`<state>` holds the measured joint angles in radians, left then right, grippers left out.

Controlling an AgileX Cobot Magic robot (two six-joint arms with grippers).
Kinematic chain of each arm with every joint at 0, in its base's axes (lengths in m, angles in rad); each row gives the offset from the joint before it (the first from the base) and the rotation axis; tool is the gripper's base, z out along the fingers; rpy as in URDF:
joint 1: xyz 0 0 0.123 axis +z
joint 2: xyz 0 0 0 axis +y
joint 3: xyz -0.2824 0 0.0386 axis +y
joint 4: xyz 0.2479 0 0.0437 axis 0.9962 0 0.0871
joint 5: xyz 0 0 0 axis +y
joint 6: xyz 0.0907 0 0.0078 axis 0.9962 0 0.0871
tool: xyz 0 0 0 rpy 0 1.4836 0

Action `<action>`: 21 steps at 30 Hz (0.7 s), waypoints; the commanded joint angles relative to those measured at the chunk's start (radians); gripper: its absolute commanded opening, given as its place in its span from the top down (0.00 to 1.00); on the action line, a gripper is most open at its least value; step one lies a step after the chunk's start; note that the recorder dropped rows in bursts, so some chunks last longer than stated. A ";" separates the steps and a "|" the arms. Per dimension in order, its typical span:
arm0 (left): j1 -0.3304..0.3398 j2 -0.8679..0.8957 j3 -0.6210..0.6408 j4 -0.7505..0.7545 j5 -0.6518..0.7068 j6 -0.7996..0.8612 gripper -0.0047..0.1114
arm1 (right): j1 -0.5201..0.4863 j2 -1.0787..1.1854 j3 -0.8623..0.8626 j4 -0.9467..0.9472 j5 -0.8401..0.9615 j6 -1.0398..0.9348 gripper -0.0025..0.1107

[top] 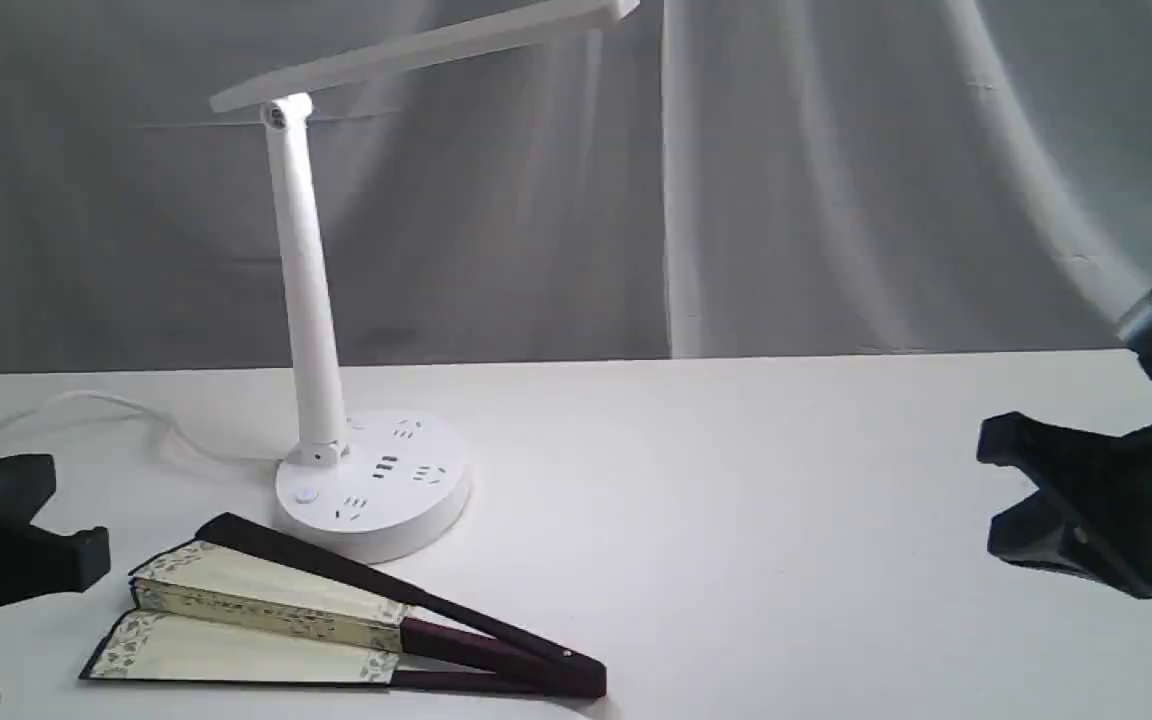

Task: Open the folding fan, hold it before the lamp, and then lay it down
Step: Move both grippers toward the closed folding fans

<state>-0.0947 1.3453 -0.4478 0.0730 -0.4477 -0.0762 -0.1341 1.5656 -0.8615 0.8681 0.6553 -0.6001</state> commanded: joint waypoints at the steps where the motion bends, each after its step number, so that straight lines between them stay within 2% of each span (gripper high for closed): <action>1: 0.002 0.003 0.003 -0.012 0.010 -0.006 0.96 | 0.000 0.021 -0.024 -0.245 -0.017 -0.027 0.98; 7: 0.002 0.003 0.003 -0.012 0.008 -0.004 0.96 | 0.098 -0.006 0.052 -0.435 -0.393 -0.045 0.98; 9: 0.002 0.003 0.003 -0.012 0.008 -0.004 0.96 | 0.131 -0.013 0.066 -0.520 -0.437 -0.074 0.98; 13: 0.002 0.003 0.003 -0.012 0.008 -0.004 0.96 | 0.183 -0.014 0.069 -0.553 -0.404 0.010 0.98; 16: 0.002 0.003 0.003 -0.012 0.012 -0.004 0.96 | 0.195 -0.006 0.031 -0.605 -0.265 0.140 0.98; 21: 0.002 0.003 0.003 -0.012 0.020 -0.004 0.96 | 0.219 0.021 -0.094 -1.060 0.047 0.664 0.98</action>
<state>-0.0947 1.3461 -0.4478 0.0730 -0.4348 -0.0762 0.0714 1.5825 -0.9189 -0.0161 0.5938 -0.1266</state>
